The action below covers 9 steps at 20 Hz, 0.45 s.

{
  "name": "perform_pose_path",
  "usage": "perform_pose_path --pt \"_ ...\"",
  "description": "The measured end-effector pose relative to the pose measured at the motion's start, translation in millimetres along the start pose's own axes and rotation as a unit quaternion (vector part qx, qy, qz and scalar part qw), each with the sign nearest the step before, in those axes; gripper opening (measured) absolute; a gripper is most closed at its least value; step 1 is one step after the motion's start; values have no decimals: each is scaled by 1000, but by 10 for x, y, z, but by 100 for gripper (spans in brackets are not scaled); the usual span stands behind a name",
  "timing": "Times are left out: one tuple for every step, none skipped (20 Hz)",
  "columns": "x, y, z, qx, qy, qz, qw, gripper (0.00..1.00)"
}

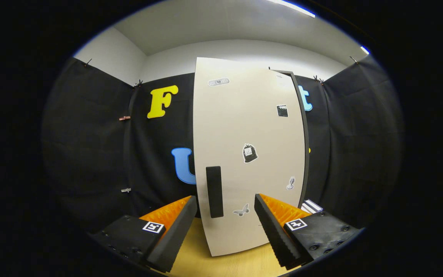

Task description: Open the shoe cabinet door, grab the shoes and put them into the shoe cabinet, then close the shoe cabinet door.

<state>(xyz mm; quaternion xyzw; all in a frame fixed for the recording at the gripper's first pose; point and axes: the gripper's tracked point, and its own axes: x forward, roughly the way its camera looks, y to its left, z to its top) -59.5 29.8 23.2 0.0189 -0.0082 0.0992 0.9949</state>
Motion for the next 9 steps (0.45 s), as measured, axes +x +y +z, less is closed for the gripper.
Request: perform_pose_path --pt "-22 10 8 -1 -1 -2 1000 98" --pt "-46 23 16 -2 -1 -3 1000 98" --pt "-66 31 18 -4 -1 -4 1000 98" --pt "-78 35 14 -7 -1 -5 1000 98" --pt "-94 41 14 -9 -1 -7 1000 98" --pt "-104 44 14 -11 -1 -8 1000 98" --pt "-113 44 18 -12 -2 -10 1000 98" --pt "-129 40 20 -14 -1 -12 1000 98" --pt "-141 41 21 -15 1 -12 1000 98"
